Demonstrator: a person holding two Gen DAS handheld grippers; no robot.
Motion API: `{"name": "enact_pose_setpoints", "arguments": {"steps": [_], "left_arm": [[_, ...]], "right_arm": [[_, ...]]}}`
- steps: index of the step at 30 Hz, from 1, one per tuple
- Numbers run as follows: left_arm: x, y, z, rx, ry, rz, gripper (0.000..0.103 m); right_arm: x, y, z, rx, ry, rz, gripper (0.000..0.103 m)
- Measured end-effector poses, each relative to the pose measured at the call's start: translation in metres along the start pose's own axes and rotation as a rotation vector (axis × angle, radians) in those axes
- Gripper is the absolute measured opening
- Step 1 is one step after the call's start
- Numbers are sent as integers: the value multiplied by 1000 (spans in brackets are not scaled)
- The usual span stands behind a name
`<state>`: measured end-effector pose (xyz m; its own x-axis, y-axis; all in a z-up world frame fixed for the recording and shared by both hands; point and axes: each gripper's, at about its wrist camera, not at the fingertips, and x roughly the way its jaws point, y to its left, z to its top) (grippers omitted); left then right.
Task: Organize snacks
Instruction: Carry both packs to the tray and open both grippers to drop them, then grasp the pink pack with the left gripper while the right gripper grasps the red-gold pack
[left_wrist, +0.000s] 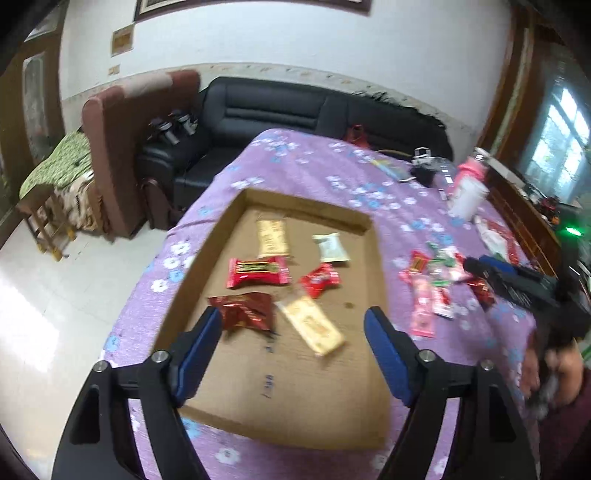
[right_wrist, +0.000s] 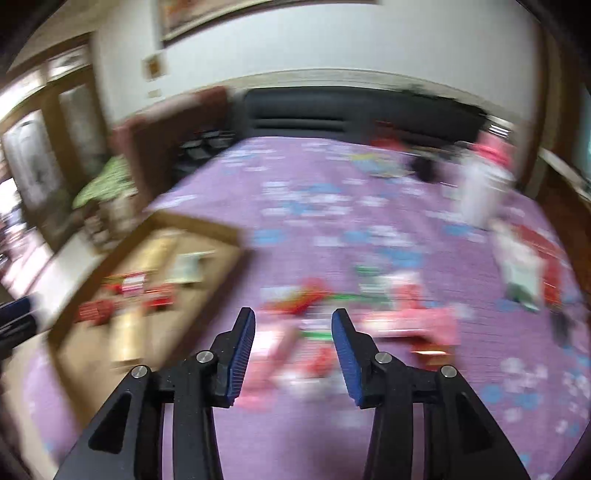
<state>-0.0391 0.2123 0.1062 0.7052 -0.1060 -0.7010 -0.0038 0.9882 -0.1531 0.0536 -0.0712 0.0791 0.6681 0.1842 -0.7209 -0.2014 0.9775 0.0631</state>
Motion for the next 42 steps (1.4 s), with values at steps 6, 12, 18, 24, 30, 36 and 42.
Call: {"name": "enact_pose_setpoints", "arguments": {"steps": [6,12,18,24,30,36,42], "left_arm": [[-2,-44,-4,84,8,-62,81],[4,-76,-9,144,35,-81,81],[4,-88,-11,166,41,-97,81],[8,-104,-16,202,51,-117,81],[12,-126,-24,219,79,-157,81],[21,-147,-34,226,127,-178,81],[22,-174,-43,271,158,-196,81]], "right_arm": [[46,-65,13,70,89,-182,46],[91,-78,24,126,199,-182,46],[85,-73,-3,56,305,-183,33],[23,-90,-58,-12,322,-104,33],[-60,-137,-73,105,107,-123,40],[-65,-136,-108,87,147,-109,40],[-42,-133,-123,110,159,-35,41]]}}
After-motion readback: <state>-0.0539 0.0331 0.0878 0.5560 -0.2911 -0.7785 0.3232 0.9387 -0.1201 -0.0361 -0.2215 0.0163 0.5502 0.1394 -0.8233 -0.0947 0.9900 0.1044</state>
